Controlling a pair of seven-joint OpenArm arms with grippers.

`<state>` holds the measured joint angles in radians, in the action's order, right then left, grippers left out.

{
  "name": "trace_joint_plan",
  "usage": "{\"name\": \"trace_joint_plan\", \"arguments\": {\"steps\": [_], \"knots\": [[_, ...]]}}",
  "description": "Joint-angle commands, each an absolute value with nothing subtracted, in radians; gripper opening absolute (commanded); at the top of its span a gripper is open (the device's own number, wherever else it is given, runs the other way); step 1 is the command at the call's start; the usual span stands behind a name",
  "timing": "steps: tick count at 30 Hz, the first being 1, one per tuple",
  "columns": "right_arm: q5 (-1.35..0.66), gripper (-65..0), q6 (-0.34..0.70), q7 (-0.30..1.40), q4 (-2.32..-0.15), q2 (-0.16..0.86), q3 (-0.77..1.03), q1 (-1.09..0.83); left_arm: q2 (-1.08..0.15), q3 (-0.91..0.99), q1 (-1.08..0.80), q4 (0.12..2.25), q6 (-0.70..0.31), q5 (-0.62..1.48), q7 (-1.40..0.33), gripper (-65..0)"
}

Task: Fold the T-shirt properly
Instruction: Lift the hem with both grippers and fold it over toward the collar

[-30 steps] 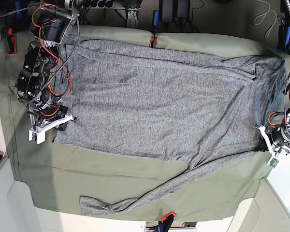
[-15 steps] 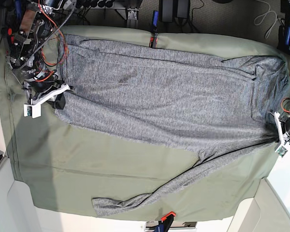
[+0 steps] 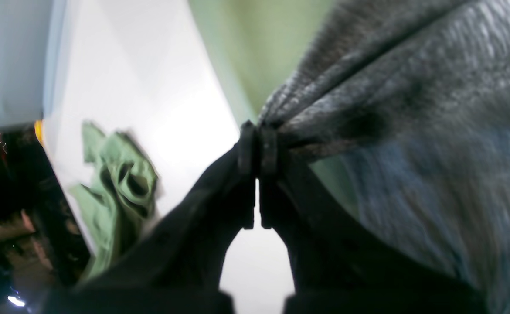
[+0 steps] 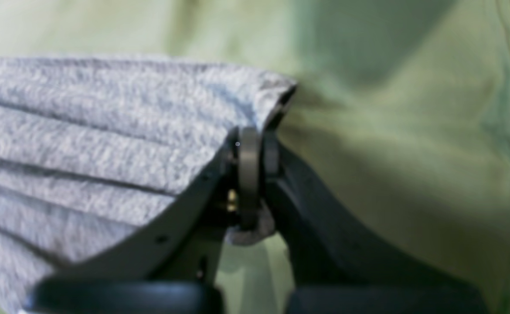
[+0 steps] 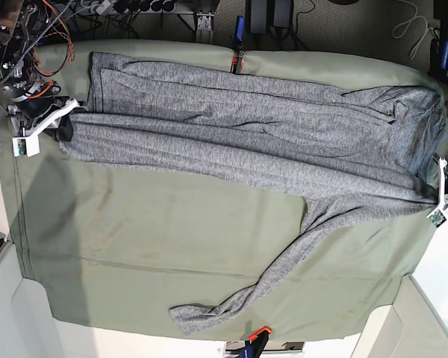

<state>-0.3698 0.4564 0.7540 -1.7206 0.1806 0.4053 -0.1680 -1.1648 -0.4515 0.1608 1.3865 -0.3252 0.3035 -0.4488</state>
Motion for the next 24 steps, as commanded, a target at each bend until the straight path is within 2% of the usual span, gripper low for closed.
{"name": "trace_joint_plan", "arguments": {"steps": [1,7,12,15,17,19,24], "knots": [[-0.387,-65.0,0.455,0.739,-1.739,0.200,0.410,-0.168,-1.206,-0.437,0.155,1.408,-0.316,0.277,-0.453,-65.0],[-0.412,-65.0,0.457,0.745,-1.738,0.199,0.411,-0.195,-1.211,-0.437,0.043,1.443,-0.326,0.200,-0.453,-65.0],[-0.426,-65.0,0.457,0.745,-1.737,0.199,0.411,-0.197,-1.210,-0.437,0.030,1.441,-0.326,0.155,-0.449,-65.0],[-0.435,-50.6,0.456,0.749,-1.737,0.199,0.411,-0.197,-1.210,-0.437,0.030,1.441,-0.326,0.155,-0.454,-51.5],[-0.435,-44.5,0.456,0.749,-1.737,0.199,0.411,-0.197,-1.210,-0.437,0.030,1.441,-0.326,0.156,-0.455,-44.3],[-0.435,-43.5,0.456,0.749,-1.737,0.199,0.411,-0.197,-1.210,-0.437,0.030,1.441,-0.326,0.156,-0.474,-42.2],[-0.435,-43.5,0.452,0.749,-1.737,0.199,0.411,-0.194,-1.211,-0.437,0.037,1.452,-0.383,0.211,-0.480,-42.2]]}}
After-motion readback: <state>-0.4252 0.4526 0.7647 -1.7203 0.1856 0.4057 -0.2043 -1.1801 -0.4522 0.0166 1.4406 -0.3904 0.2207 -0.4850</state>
